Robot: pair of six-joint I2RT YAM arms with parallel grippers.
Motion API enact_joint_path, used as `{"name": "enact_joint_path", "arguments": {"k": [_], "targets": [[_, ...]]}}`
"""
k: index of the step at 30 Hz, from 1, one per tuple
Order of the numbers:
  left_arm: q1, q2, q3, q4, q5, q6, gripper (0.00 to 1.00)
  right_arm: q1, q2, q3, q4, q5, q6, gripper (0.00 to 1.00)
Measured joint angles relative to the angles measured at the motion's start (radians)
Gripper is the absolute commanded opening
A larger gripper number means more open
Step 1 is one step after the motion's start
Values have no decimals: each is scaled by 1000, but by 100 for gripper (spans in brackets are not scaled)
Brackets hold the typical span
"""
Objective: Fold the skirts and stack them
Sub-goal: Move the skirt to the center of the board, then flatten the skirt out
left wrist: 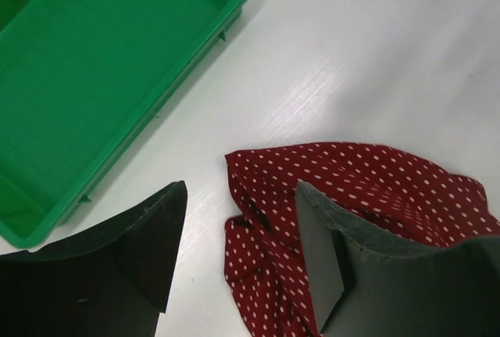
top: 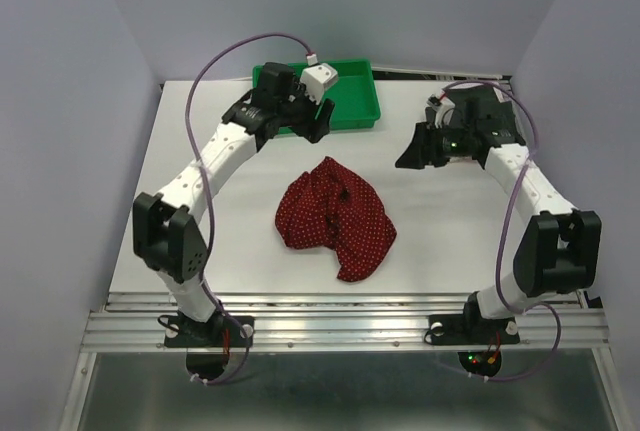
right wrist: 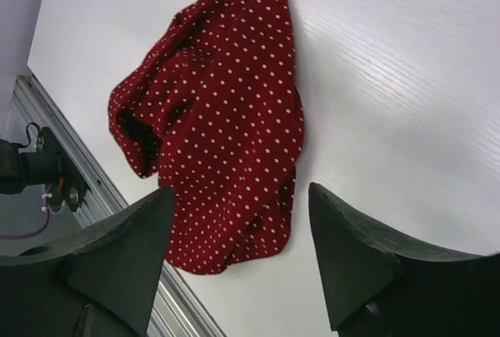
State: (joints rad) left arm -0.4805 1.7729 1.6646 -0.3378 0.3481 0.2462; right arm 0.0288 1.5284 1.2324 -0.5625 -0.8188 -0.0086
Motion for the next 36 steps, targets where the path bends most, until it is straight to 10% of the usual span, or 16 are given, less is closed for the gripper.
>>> {"name": "enact_joint_path", "arguments": {"k": [14,21,25,29,36], "targets": [[-231,-427,-547,-120,-120,-20,71,329,217,11,152,212,119,77],[-230,-298,-576,-116,-209,-29,64,366,319,27,124,306,111,27],[-229,-233,-576,-81,-247,-40,32,365,311,27,106,338,79,1],[-204,-224,-576,-56,-269,-48,1,365,275,27,53,372,24,1],[-67,-301,-581,-57,-209,-22,0,365,108,-39,-12,475,-103,3]]}}
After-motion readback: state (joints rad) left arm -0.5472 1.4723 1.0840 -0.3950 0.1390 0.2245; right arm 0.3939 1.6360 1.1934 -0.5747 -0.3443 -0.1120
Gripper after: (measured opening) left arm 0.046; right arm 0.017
